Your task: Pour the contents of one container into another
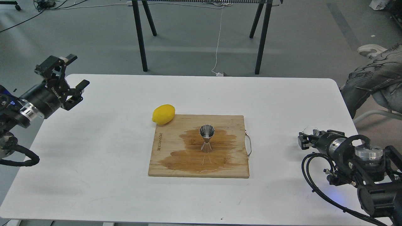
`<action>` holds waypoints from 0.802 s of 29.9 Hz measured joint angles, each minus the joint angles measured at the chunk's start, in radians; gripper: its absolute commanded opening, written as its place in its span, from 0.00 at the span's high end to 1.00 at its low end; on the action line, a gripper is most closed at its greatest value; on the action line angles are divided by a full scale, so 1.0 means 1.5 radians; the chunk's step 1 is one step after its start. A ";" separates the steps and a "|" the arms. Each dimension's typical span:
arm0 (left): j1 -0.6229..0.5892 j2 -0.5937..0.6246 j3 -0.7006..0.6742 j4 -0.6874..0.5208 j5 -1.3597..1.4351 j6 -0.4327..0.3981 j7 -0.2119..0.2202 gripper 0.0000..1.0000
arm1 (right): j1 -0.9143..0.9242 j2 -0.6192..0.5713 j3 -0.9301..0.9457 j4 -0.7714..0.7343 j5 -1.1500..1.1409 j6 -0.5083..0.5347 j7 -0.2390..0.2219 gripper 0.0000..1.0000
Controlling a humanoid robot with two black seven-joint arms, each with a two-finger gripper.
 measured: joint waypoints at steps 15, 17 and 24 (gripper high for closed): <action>-0.001 0.000 0.001 0.000 0.000 0.000 0.000 0.01 | 0.000 0.001 0.000 0.000 0.000 0.001 0.000 0.42; -0.001 0.000 0.001 -0.001 0.000 0.000 0.000 0.01 | 0.000 0.001 0.000 -0.002 0.000 0.001 0.000 0.37; -0.001 0.002 0.001 -0.002 0.000 0.000 0.000 0.01 | 0.000 0.001 -0.001 -0.018 0.000 0.001 0.000 0.25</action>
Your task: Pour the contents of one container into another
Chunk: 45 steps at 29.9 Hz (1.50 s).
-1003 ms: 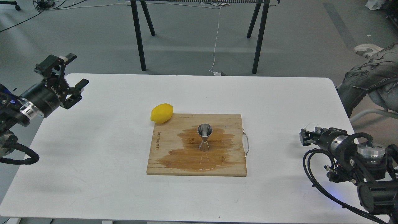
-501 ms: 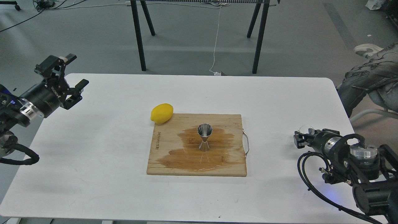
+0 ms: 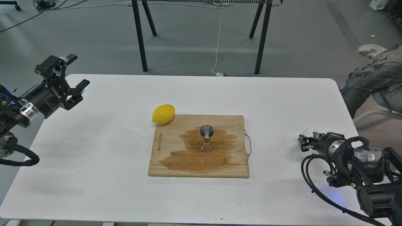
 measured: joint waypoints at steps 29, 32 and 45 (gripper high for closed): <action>0.001 0.001 -0.002 -0.001 0.000 0.000 0.000 0.01 | 0.001 0.000 -0.004 0.009 -0.005 0.030 0.005 0.91; 0.001 0.001 -0.002 -0.001 0.000 0.000 0.000 0.00 | 0.001 0.000 -0.008 0.009 -0.005 0.031 0.005 0.79; 0.001 0.000 -0.001 -0.001 0.000 0.000 0.000 0.01 | 0.001 -0.001 -0.022 0.004 -0.005 0.031 0.006 0.22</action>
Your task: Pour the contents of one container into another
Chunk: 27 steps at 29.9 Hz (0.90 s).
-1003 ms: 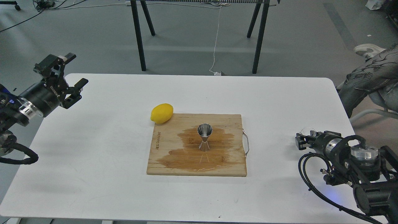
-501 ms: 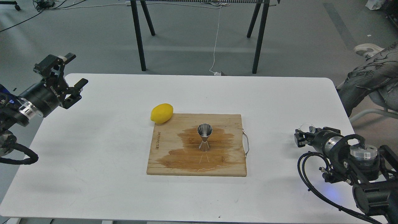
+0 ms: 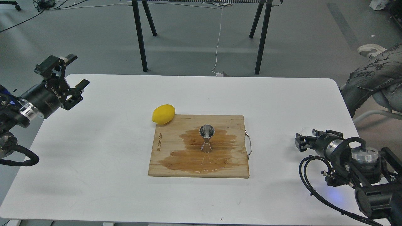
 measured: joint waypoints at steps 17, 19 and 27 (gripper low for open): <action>0.000 0.000 0.000 0.000 0.000 0.000 0.000 0.01 | 0.025 0.006 0.001 0.006 0.000 0.029 0.000 0.02; 0.000 0.000 0.000 0.000 0.000 0.000 0.000 0.01 | 0.043 0.007 0.001 0.006 0.000 0.038 -0.001 0.02; -0.013 0.011 -0.019 0.007 -0.007 0.000 0.000 0.01 | 0.149 -0.017 -0.034 0.035 -0.101 0.183 -0.036 0.01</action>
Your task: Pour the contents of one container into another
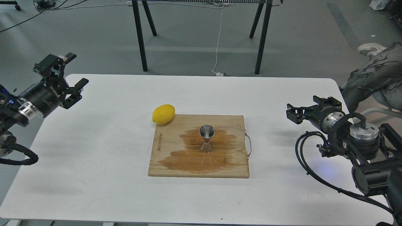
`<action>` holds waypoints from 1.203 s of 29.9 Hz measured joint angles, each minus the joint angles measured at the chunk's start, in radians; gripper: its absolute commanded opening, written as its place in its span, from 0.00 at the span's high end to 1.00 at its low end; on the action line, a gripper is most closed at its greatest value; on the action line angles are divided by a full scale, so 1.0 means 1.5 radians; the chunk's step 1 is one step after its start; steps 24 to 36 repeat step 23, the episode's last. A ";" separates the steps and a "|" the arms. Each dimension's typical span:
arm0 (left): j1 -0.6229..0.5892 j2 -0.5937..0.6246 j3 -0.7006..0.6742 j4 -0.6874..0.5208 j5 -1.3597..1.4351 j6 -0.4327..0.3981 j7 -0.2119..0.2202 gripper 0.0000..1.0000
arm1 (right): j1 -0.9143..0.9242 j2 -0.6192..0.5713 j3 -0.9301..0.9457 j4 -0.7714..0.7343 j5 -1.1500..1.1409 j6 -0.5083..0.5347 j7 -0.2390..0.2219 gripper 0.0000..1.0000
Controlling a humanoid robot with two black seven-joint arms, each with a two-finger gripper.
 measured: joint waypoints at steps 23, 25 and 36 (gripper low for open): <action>-0.043 0.031 -0.098 -0.013 -0.067 0.000 0.000 0.01 | 0.094 -0.127 -0.006 -0.067 -0.077 0.417 -0.007 0.01; -0.043 0.031 -0.098 -0.013 -0.067 0.000 0.000 0.01 | 0.094 -0.127 -0.006 -0.067 -0.077 0.417 -0.007 0.01; -0.043 0.031 -0.098 -0.013 -0.067 0.000 0.000 0.01 | 0.094 -0.127 -0.006 -0.067 -0.077 0.417 -0.007 0.01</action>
